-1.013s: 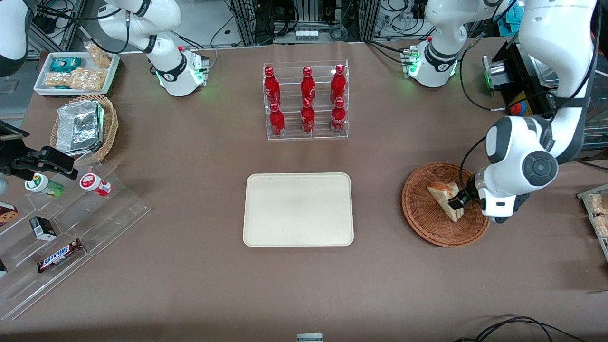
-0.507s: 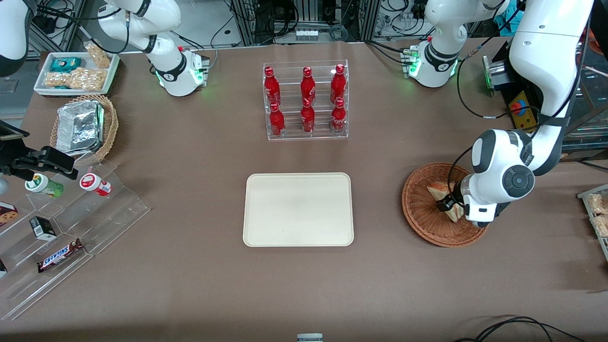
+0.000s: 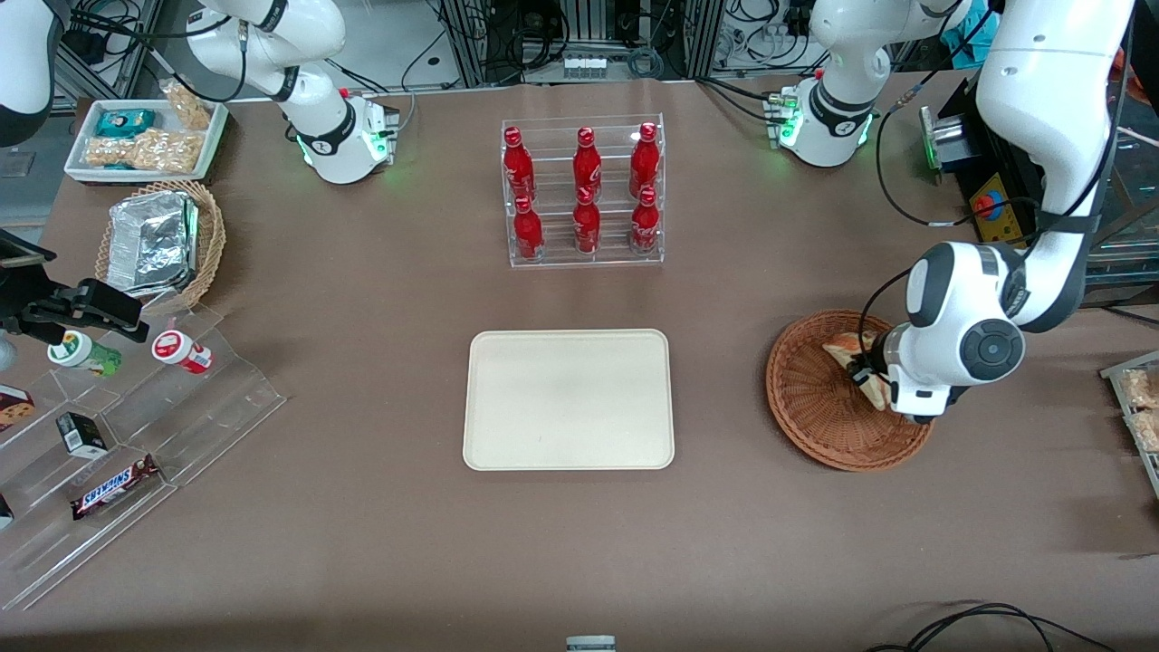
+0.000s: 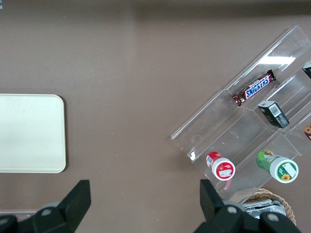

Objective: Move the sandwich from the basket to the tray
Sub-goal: 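Lift the sandwich out of the basket and carry it toward the tray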

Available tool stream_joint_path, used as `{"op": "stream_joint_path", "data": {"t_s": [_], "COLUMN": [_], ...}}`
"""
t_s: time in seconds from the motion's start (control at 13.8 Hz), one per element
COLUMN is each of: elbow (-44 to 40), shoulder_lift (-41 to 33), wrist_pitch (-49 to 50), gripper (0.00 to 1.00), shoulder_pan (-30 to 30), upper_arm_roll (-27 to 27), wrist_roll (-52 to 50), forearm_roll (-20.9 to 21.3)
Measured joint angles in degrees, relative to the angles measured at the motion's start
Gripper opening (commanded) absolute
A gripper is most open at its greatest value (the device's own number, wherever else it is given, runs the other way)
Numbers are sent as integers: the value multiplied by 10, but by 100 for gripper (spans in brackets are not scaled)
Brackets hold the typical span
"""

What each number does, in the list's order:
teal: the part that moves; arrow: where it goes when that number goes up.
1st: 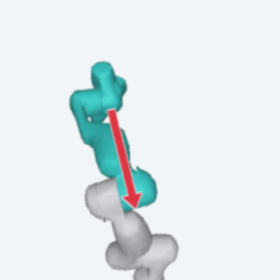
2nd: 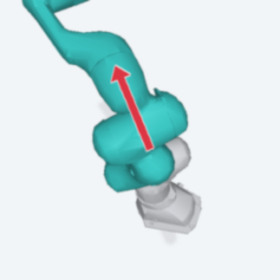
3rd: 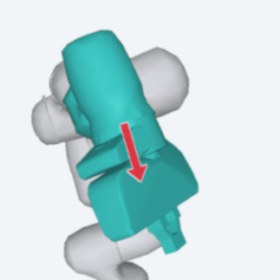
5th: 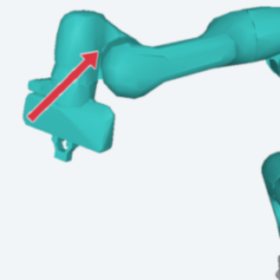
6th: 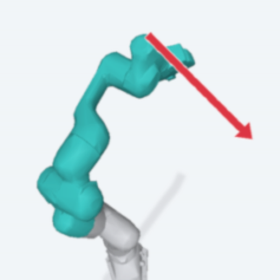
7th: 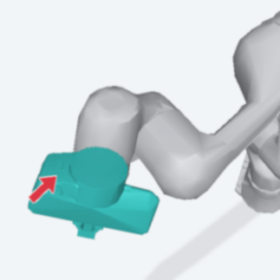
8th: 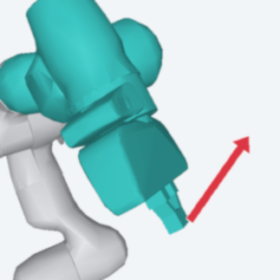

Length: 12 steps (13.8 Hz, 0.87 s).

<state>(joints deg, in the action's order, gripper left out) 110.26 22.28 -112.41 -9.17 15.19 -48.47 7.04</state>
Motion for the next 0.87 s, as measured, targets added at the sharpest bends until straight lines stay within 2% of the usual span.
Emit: {"op": "stream_joint_path", "data": {"t_s": [0.29,0.65,0.87], "elbow": [-96,-163,-172], "shoulder_lift": [-24,5,30], "wrist_pitch": [132,138,126], "gripper": [2,0,3], "shoulder_pan": [5,22,72], "upper_arm_roll": [41,152,178], "wrist_roll": [17,16,17], "forearm_roll": [-1,-2,-2]}}
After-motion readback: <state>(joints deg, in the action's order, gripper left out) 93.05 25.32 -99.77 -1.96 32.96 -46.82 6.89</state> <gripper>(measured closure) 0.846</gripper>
